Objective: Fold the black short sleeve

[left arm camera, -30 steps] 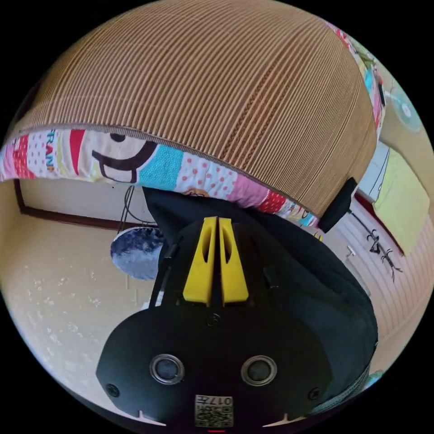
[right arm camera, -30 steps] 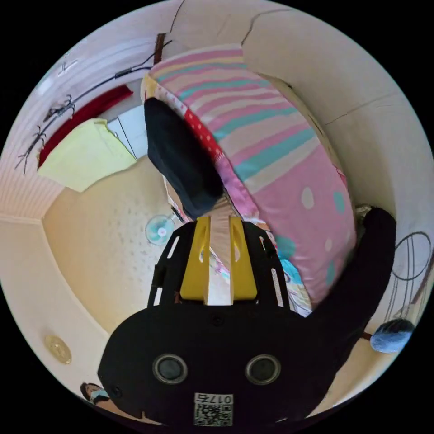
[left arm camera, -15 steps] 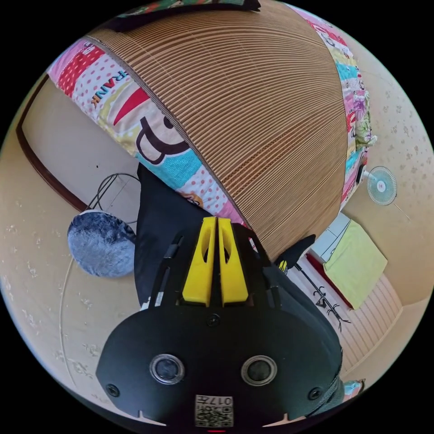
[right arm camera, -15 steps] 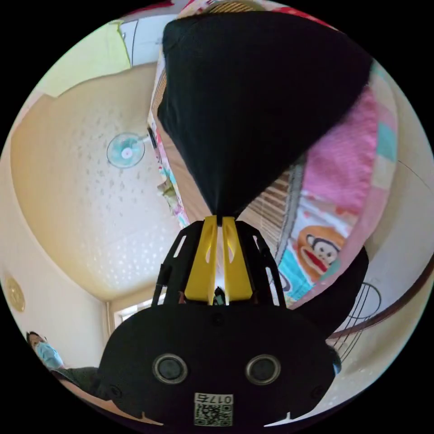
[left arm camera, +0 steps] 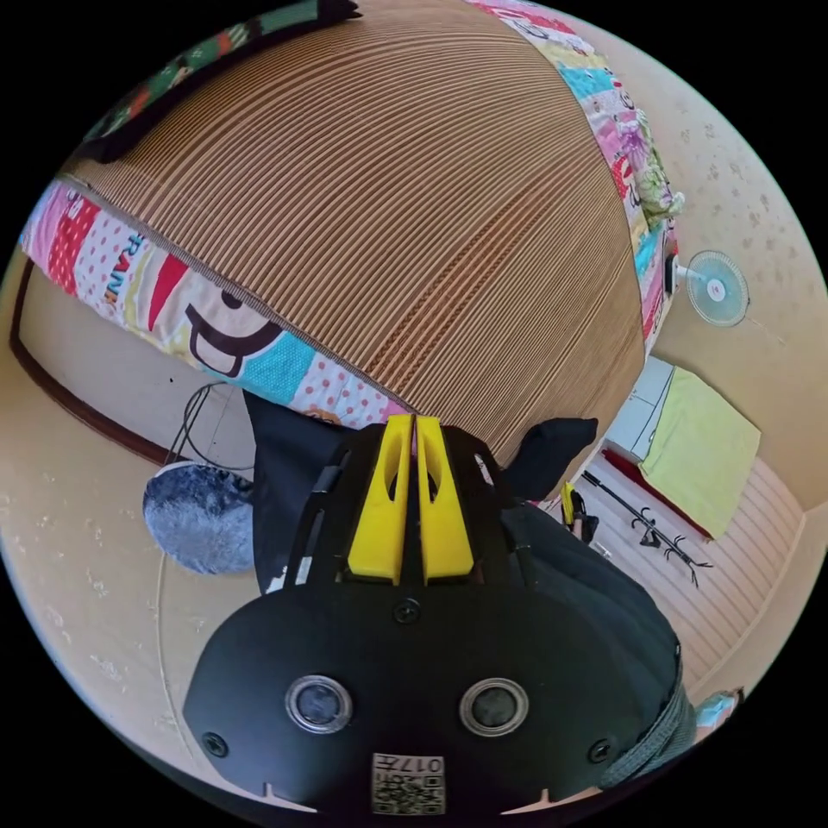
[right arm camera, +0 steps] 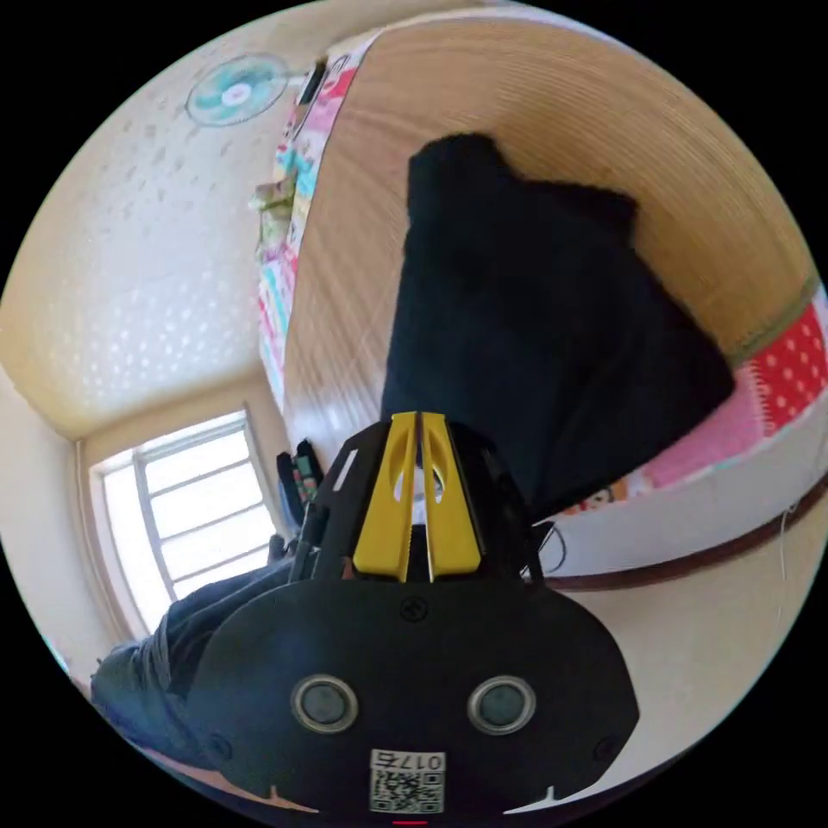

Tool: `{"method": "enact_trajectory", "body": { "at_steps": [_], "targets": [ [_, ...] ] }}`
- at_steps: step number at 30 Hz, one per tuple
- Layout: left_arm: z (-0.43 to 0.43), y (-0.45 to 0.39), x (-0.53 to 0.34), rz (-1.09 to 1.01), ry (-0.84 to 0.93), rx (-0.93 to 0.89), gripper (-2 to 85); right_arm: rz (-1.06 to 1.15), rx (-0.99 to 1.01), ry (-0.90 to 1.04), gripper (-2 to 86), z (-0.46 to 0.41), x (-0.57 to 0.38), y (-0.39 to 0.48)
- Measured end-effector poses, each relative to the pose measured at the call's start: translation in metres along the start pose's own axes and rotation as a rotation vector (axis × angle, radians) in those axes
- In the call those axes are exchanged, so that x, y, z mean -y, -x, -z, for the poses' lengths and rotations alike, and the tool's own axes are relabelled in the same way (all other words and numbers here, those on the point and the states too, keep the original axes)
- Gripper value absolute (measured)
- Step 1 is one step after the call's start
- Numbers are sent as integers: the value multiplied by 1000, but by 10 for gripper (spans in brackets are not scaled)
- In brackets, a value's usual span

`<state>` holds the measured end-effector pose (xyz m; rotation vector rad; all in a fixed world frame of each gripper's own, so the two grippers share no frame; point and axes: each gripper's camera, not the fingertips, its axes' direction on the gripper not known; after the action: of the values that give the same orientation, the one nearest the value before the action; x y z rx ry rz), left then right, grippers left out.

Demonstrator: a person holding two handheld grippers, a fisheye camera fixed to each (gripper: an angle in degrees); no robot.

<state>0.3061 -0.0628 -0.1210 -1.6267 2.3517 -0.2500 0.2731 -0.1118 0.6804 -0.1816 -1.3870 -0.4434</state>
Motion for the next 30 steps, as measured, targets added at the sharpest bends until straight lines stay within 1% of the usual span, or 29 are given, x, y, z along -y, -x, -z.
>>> {"method": "enact_trajectory", "body": {
  "at_steps": [1, 2, 3, 5, 7, 9, 13, 14, 15, 16, 17, 18, 19, 21, 22, 24, 26, 29, 30],
  "targets": [
    [-4, 4, 4, -8, 1, 9, -10, -27, -36, -52, 50, 13, -2, -10],
    [-11, 11, 11, -23, 3, 19, -10, -88, -110, -124, 69, 33, -4, -30],
    [-19, 19, 19, -35, 7, 21, -10, -150, -179, -155, 90, 45, -6, -49],
    [-31, 31, 31, -39, 15, 33, -10, -183, -245, -147, 104, 50, -6, -72],
    [-42, 40, 46, -51, 19, 45, -10, -129, -225, -71, 94, 37, -6, -91],
    [-57, 44, 70, -89, 35, 57, -9, -117, -144, 77, 63, 4, -7, -115],
    [-78, 25, 107, -209, 54, 88, -5, -12, -166, 16, 36, -2, -29, -97],
    [-86, 11, 120, -268, 60, 84, -1, 97, -74, -7, 32, -1, -38, -83],
    [-97, -7, 132, -339, 88, 52, 9, 208, 87, -24, 28, 1, -49, -69],
    [-104, -17, 138, -376, 115, 25, 17, 233, 143, -22, 27, 0, -53, -64],
    [-119, -37, 150, -444, 182, -32, 37, 287, 237, -16, 25, -4, -62, -52],
    [-135, -61, 159, -508, 242, -71, 62, 359, 323, 18, 23, -11, -69, -38],
    [-143, -74, 162, -540, 267, -83, 68, 396, 355, 48, 22, -17, -72, -31],
    [-174, -124, 169, -666, 364, -113, 95, 516, 419, 205, 20, -45, -81, -5],
    [-182, -136, 170, -694, 389, -119, 102, 534, 414, 245, 20, -54, -83, 1],
    [-213, -172, 179, -757, 476, -108, 179, 613, 352, 401, 20, -85, -95, 17],
    [-237, -183, 188, -764, 535, -93, 223, 690, 297, 496, 19, -99, -107, 26],
    [-277, -176, 204, -754, 617, -77, 235, 793, 246, 586, 17, -107, -127, 34],
    [-289, -170, 206, -772, 648, -59, 221, 820, 240, 614, 15, -108, -134, 33]
  ]
}}
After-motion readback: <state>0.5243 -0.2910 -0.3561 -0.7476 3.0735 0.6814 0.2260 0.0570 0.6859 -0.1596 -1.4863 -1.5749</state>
